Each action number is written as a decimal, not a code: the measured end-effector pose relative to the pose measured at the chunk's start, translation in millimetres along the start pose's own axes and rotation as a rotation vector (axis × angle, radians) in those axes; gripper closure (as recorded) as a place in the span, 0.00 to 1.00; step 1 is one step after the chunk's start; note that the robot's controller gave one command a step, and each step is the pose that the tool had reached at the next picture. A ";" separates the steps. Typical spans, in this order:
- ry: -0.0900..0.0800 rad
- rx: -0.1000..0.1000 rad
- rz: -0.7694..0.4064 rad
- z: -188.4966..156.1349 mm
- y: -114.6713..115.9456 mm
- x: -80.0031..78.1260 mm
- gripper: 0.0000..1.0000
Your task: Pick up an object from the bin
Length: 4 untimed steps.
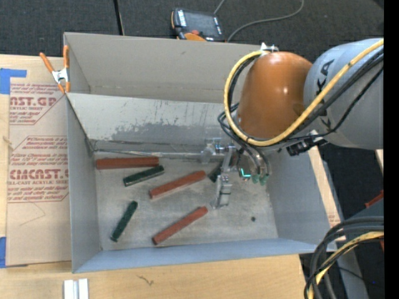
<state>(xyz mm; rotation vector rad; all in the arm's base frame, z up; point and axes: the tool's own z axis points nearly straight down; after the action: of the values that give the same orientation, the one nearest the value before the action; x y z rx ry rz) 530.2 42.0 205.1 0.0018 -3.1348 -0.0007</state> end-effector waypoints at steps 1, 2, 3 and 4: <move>-0.001 0.000 -0.058 123.6 29.3 1.9 0.00; -0.012 -0.001 0.052 135.6 35.5 49.4 0.00; -0.006 -0.001 0.051 135.7 35.6 50.2 1.00; -0.013 -0.001 -0.422 73.0 124.7 0.1 1.00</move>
Offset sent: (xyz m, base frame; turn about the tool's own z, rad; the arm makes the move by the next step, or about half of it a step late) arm -0.0008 0.0282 -0.1193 -0.0561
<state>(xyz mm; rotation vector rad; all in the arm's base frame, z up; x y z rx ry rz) 529.4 166.7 132.2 0.6611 -3.0781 -0.0049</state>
